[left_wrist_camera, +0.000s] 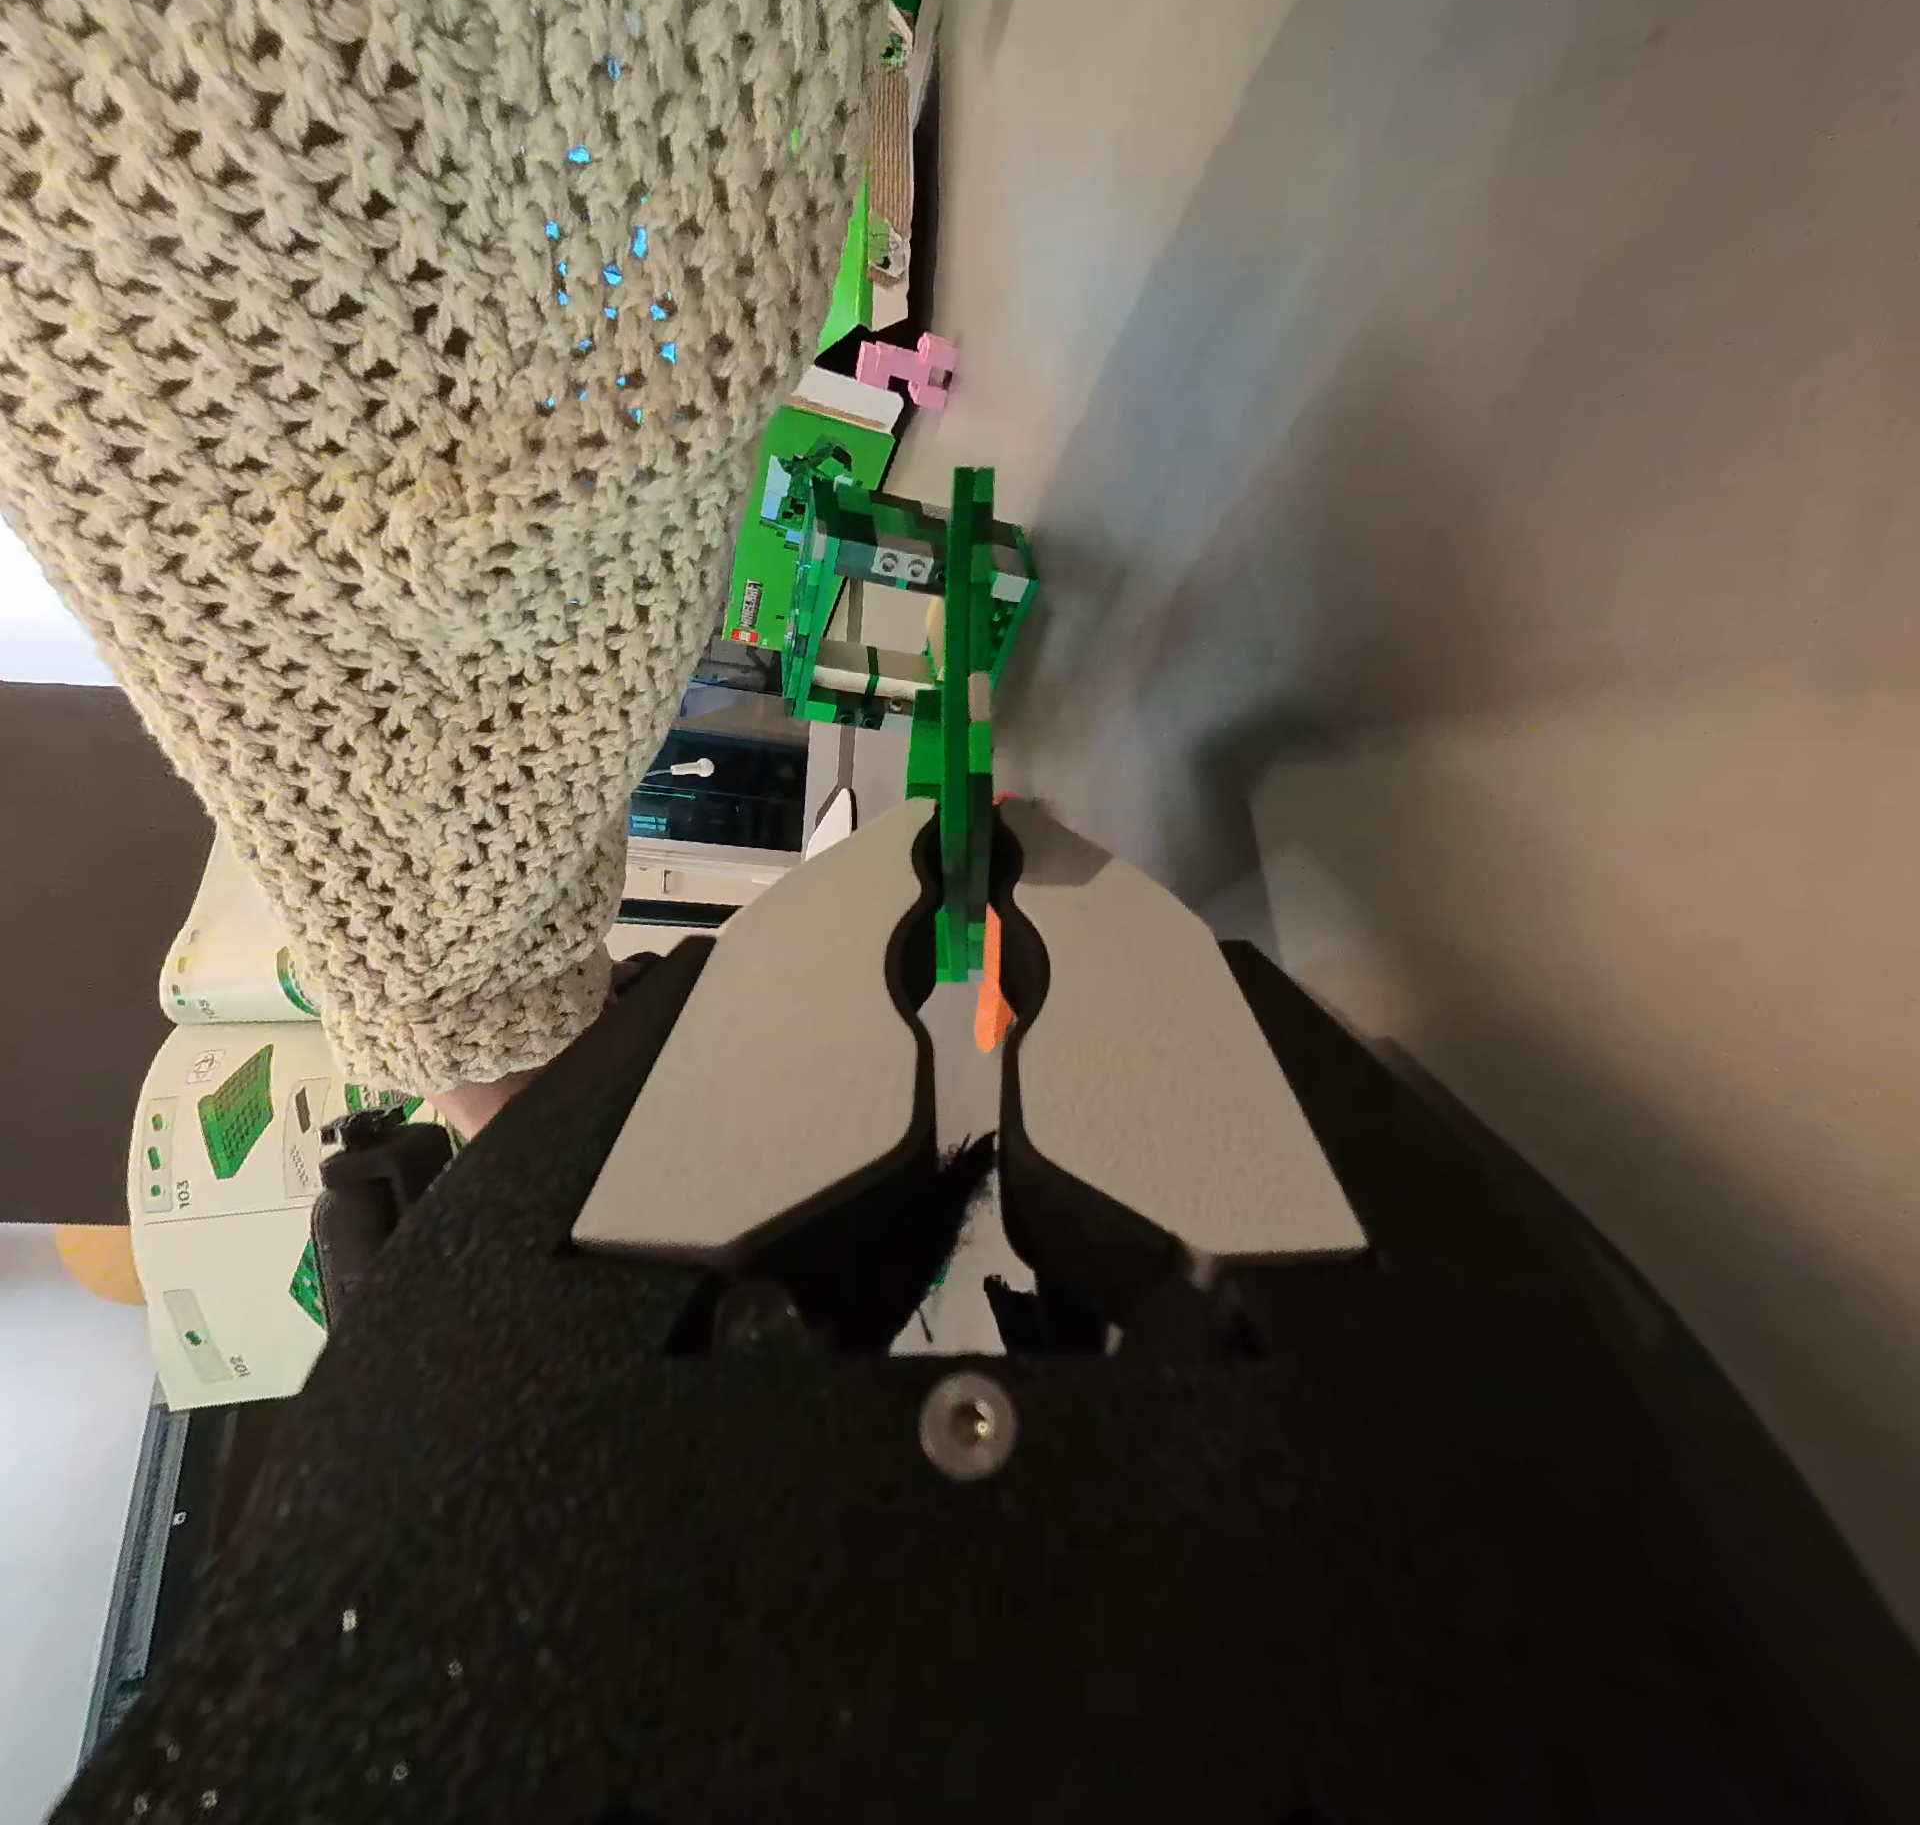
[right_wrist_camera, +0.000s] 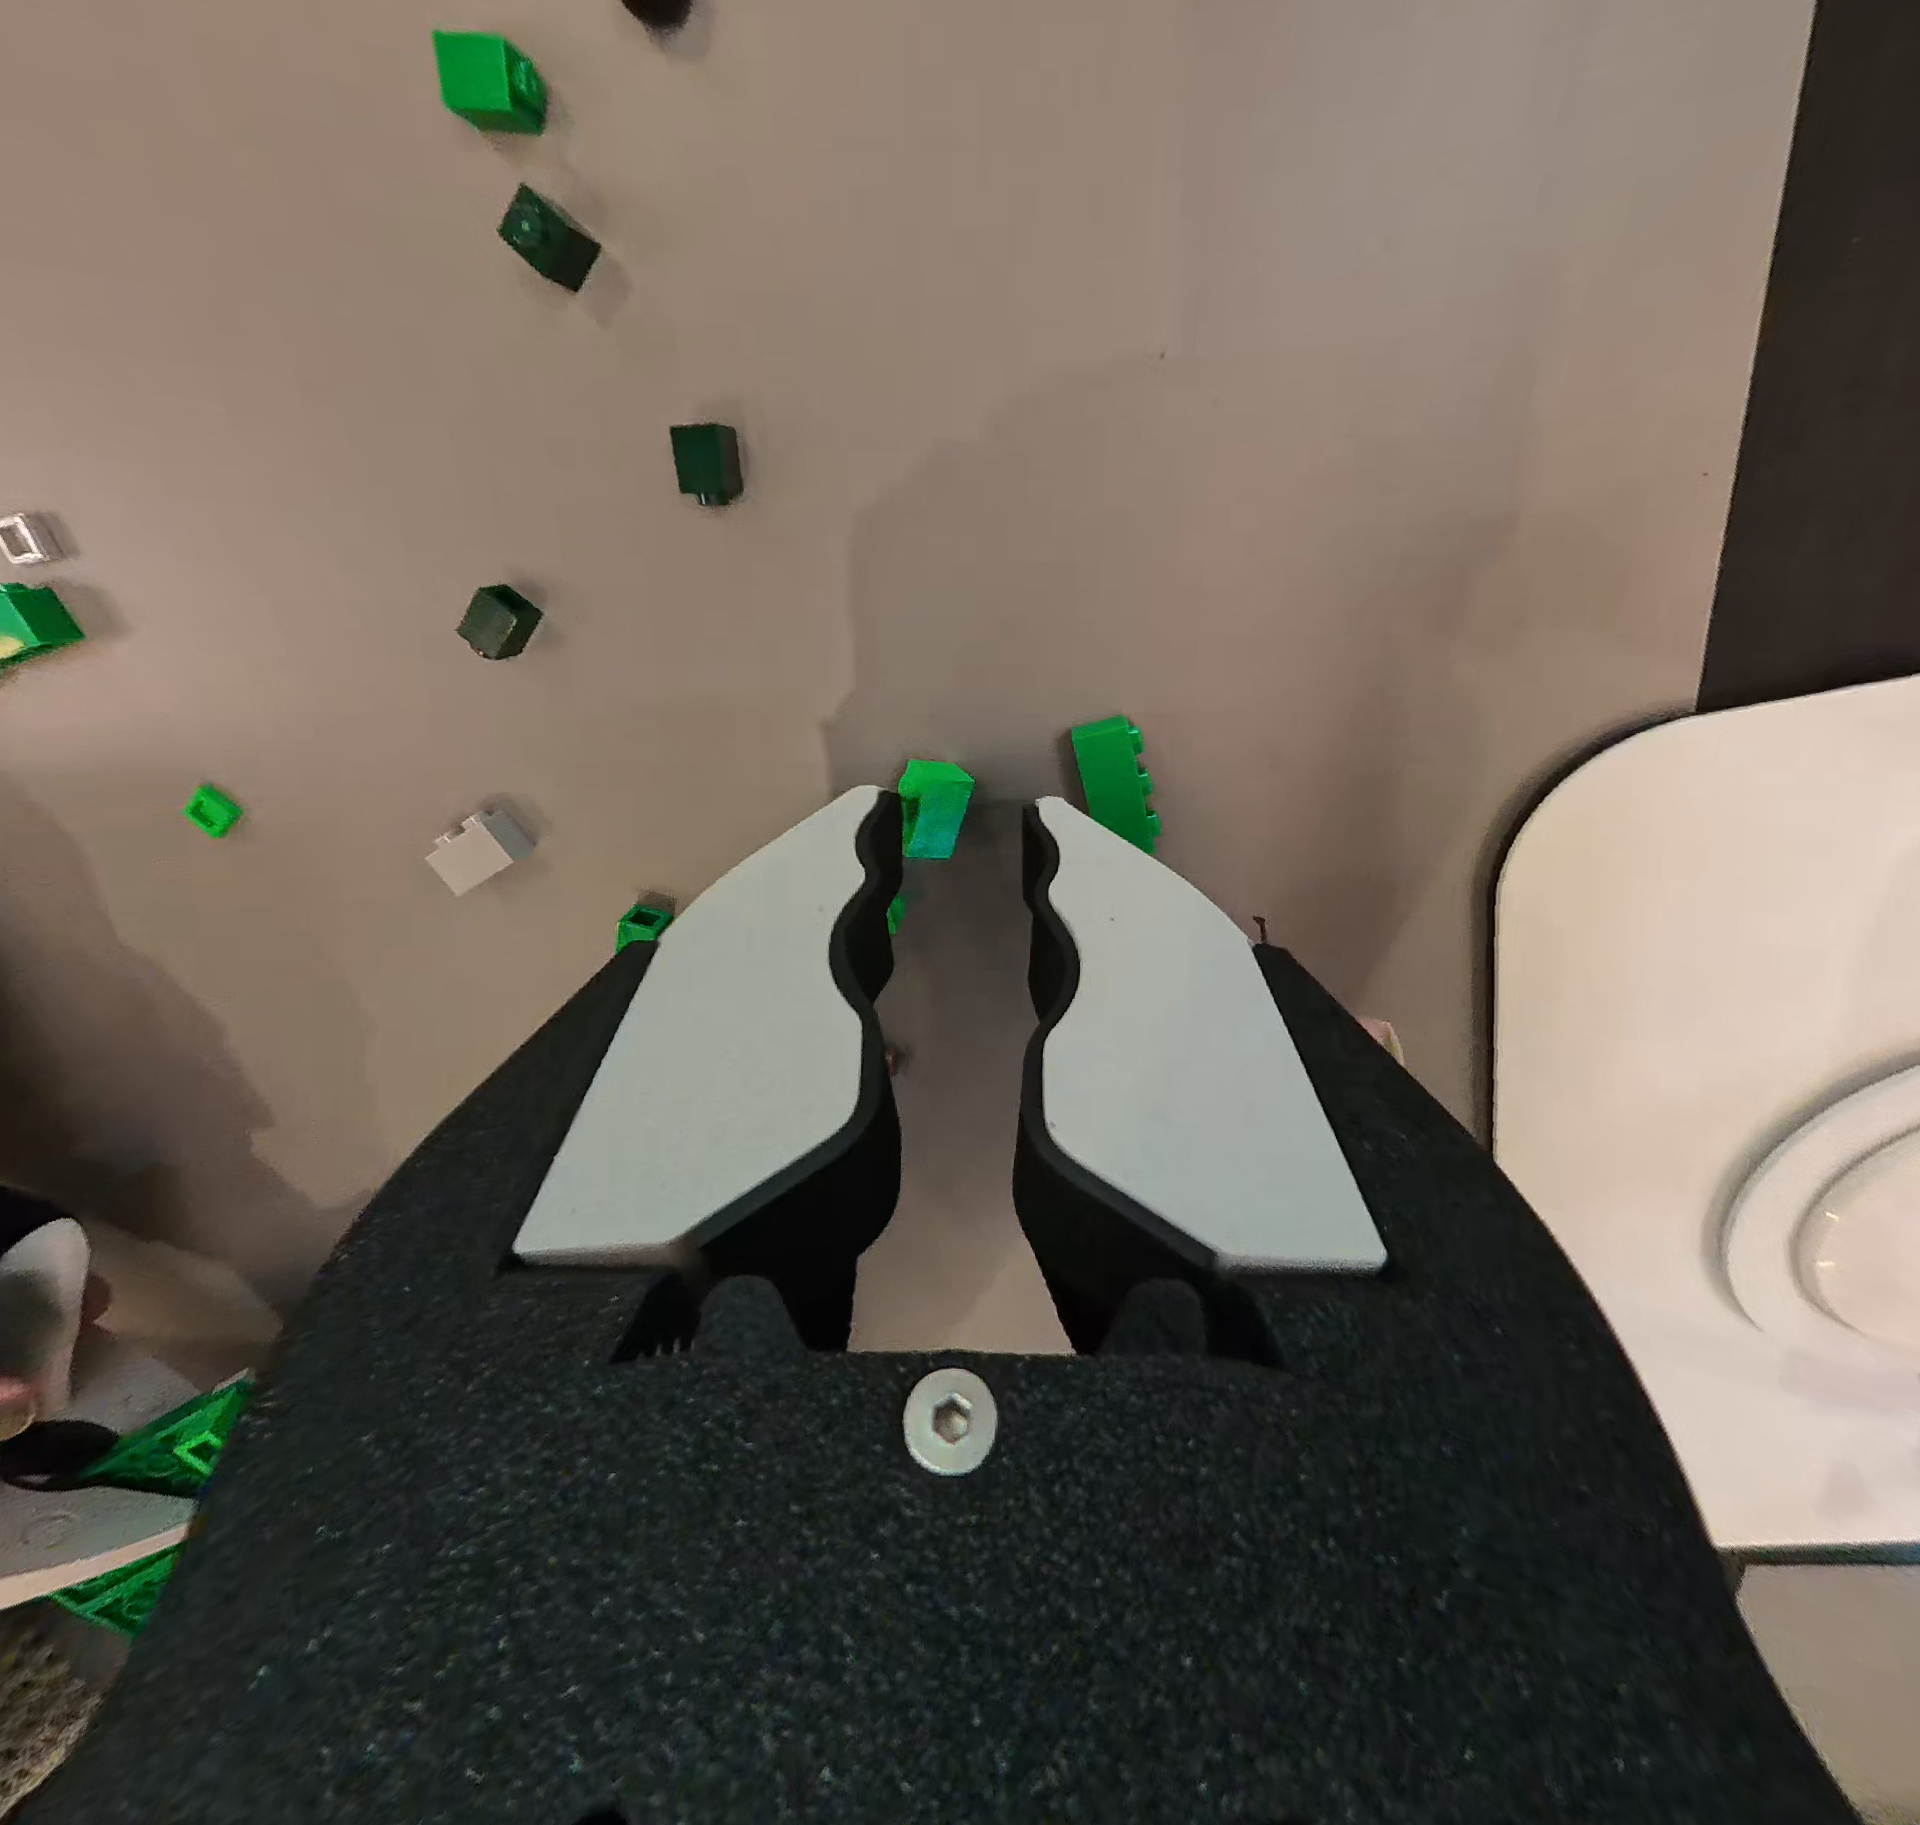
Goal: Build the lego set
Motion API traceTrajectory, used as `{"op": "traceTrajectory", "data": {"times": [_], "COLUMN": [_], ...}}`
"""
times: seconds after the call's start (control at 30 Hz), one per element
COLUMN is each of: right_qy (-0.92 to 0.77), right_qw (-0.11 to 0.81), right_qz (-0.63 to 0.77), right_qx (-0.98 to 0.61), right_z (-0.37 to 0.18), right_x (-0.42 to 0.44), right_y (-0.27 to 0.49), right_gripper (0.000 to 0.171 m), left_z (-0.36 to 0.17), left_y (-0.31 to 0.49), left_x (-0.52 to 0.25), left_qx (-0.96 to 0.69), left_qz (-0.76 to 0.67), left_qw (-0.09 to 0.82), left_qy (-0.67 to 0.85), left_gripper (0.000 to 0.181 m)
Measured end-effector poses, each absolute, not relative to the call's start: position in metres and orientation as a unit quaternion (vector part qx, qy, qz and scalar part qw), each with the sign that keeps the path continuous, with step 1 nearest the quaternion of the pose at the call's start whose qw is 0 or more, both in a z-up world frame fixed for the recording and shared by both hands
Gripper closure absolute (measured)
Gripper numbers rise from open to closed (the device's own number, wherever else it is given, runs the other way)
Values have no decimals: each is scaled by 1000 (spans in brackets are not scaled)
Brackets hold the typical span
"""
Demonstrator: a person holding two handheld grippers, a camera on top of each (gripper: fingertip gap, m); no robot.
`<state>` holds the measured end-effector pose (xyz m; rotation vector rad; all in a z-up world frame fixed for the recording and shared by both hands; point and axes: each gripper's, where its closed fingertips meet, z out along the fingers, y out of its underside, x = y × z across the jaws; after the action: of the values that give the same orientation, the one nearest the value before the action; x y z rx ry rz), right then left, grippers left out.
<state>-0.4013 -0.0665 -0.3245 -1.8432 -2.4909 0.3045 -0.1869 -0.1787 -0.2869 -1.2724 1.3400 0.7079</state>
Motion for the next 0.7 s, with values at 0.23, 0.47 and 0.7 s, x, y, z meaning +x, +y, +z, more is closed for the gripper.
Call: {"op": "traceTrajectory", "data": {"times": [0.23,0.47,0.7], "right_qy": [-805,-863,-916], "right_qw": [35,239,302], "right_qz": [79,208,171], "right_qx": [-587,-394,-200], "right_z": [-325,-229,-229], "right_x": [-397,-344,-223], "right_y": [-64,-129,-167], "right_gripper": [161,161,161], "left_z": [-288,-266,-256], "left_y": [-178,-164,-165], "left_x": [-191,-229,-230], "left_qx": [-545,-596,-585], "left_qz": [304,368,378], "left_qw": [544,549,569], "left_qy": [561,455,438], "left_gripper": [175,175,175]}}
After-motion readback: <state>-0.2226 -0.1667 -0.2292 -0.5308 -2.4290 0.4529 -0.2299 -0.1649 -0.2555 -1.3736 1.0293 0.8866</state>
